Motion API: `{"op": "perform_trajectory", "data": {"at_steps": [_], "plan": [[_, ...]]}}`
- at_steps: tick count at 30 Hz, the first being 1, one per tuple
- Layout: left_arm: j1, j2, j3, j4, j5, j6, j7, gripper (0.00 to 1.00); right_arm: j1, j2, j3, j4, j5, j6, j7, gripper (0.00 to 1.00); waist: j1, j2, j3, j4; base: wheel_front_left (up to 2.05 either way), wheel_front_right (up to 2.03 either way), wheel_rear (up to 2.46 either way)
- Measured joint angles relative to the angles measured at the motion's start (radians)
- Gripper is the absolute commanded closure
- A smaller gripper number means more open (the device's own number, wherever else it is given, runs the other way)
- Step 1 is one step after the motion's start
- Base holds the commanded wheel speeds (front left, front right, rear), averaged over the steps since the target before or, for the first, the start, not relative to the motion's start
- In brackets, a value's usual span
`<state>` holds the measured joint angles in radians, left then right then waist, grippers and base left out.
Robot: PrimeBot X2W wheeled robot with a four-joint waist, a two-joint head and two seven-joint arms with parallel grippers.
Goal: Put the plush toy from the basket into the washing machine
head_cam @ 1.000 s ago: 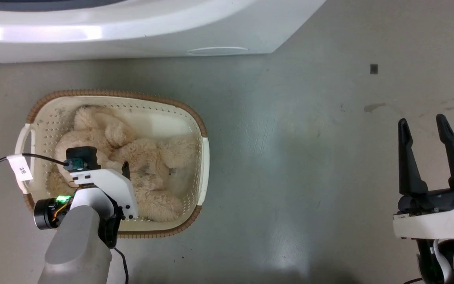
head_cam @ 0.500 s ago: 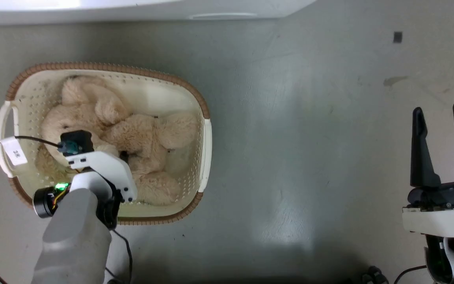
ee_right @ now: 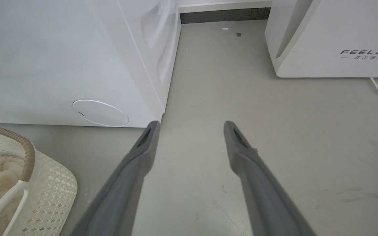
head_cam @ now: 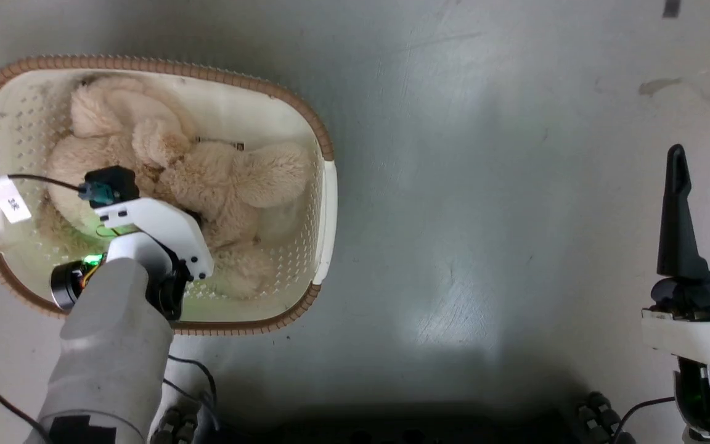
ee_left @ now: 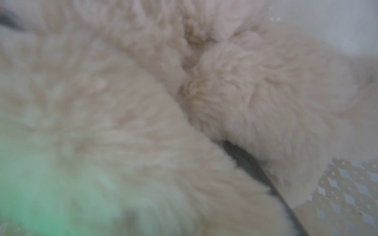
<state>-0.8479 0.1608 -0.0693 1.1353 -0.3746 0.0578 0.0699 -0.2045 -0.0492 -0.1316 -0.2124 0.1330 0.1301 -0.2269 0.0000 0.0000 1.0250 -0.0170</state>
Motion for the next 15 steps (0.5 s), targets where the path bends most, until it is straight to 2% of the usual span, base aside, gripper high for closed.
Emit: {"op": "perform_trajectory", "data": {"at_steps": [1,2,3,11,15], "plan": [[-0.009,-0.002,-0.002,0.009,-0.005,-0.006,0.000,0.00,-0.003,0.000,0.000,-0.002,0.000,0.000,-0.003,0.00,0.0000,0.0001,0.008,0.001,0.00,0.00,0.00],[-0.019,-0.001,-0.006,0.018,-0.009,-0.009,-0.005,0.87,-0.007,0.000,-0.001,-0.005,0.000,0.000,-0.005,0.00,0.0000,0.0001,0.016,0.002,0.00,0.00,0.00],[-0.030,-0.001,-0.009,0.030,-0.009,-0.010,-0.013,1.00,-0.012,0.000,-0.001,-0.008,0.000,0.000,-0.007,0.00,0.0000,0.0000,0.025,0.004,0.00,0.00,0.00],[-0.108,0.000,-0.015,0.109,-0.058,-0.041,-0.051,1.00,-0.073,0.000,-0.025,-0.028,0.006,0.000,-0.022,0.00,-0.0001,0.0000,0.080,0.010,0.00,0.00,0.00],[-0.115,0.000,-0.018,0.138,-0.070,-0.052,-0.061,1.00,-0.082,0.000,-0.024,-0.020,0.009,0.000,-0.030,0.00,0.0000,0.0000,0.061,0.007,0.00,0.00,0.00]]}}
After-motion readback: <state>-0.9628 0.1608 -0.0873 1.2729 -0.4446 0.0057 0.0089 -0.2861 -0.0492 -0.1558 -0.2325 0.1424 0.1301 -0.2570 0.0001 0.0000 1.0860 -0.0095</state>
